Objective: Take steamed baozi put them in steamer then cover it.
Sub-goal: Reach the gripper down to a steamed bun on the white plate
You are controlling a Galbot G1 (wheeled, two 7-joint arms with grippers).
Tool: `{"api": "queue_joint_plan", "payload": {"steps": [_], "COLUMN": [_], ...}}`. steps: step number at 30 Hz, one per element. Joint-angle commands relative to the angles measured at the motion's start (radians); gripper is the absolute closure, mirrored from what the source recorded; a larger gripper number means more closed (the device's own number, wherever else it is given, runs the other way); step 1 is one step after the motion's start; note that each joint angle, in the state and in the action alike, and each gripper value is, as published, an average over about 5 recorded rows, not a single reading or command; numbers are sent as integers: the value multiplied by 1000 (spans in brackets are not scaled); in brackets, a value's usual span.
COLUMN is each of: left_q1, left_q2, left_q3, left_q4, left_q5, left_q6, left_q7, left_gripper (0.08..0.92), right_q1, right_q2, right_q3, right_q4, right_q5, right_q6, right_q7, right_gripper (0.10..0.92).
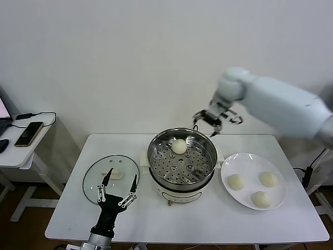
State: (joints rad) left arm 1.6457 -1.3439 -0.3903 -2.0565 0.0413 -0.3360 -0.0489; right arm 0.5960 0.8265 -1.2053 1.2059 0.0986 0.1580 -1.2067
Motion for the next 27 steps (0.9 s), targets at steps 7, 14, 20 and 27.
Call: {"api": "queue_joint_plan", "payload": {"steps": [7, 14, 20, 27], "left_q1": [-5, -4, -7, -7], "left_q2": [-2, -5, -7, -10], "left_q3": [4, 0, -1, 5], "left_q4": [9, 18, 33, 49], "left_q5": [13, 8, 1, 0], "left_q6": [2, -4, -5, -17], "left_q7": [-2, -4, -6, -4], "left_gripper": [177, 177, 177, 177], "right_q1": [-174, -307, -369, -417], "right_q2": [-234, -194, -173, -140], "right_q3": [-189, -113, -60, 2], "right_q4": [-6, -53, -91, -127], "right_q5": [336, 276, 247, 224], "right_q6": [-265, -268, -264, -256], "right_q7": [86, 119, 147, 169], "right_gripper": [203, 203, 203, 203]}}
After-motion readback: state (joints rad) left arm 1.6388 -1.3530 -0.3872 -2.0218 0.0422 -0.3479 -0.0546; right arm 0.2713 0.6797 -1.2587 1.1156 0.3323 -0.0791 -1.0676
